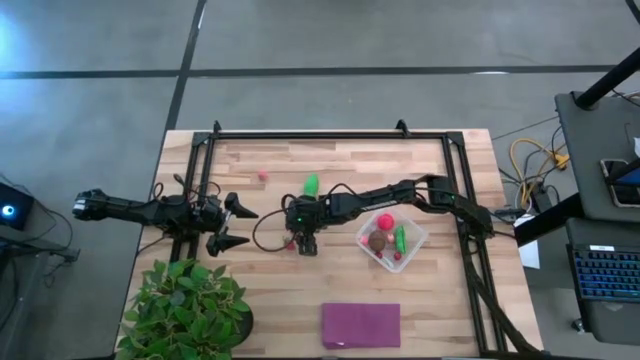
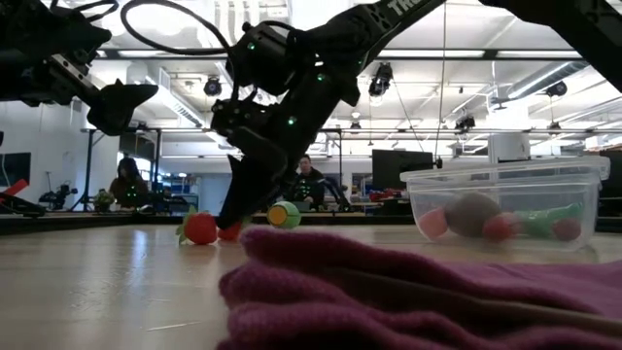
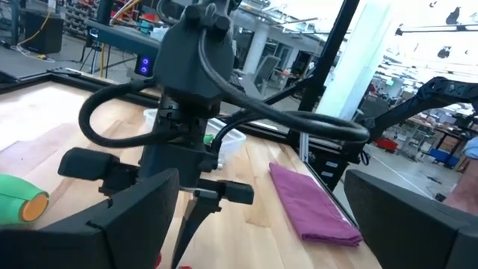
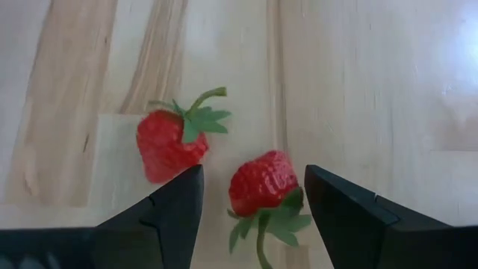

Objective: Pick and placing Produce into tupperware
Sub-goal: Put the top red strawberry into the transparent bin

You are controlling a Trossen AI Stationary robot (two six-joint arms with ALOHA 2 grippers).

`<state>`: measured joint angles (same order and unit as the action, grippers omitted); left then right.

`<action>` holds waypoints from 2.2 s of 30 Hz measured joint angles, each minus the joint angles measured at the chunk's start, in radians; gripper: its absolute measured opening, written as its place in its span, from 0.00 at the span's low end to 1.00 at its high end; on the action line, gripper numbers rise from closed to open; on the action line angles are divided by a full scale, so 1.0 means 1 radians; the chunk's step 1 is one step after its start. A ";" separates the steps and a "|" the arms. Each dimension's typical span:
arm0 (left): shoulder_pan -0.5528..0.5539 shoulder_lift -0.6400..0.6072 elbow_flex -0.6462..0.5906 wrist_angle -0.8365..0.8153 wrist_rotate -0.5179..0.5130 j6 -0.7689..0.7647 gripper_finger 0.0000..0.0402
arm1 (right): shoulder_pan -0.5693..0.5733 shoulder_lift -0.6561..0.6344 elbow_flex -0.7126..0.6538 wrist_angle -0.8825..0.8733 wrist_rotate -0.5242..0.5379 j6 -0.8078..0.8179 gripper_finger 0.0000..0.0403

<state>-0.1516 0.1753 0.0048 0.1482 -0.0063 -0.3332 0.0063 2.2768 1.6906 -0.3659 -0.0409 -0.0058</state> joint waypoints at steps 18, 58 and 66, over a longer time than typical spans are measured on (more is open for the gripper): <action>0.000 -0.001 0.000 0.000 0.000 0.000 0.91 | 0.000 0.000 0.000 -0.001 0.070 0.006 0.38; 0.000 -0.001 0.000 0.000 0.000 0.000 0.91 | 0.243 -0.544 -0.164 -0.961 0.329 0.807 0.35; 0.000 -0.001 0.000 0.000 0.000 0.000 0.91 | 0.306 -0.562 -0.424 -0.796 0.225 1.006 0.39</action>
<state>-0.1515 0.1741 0.0049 0.1483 -0.0064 -0.3332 0.3120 1.7153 1.2663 -1.1619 0.1845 0.9999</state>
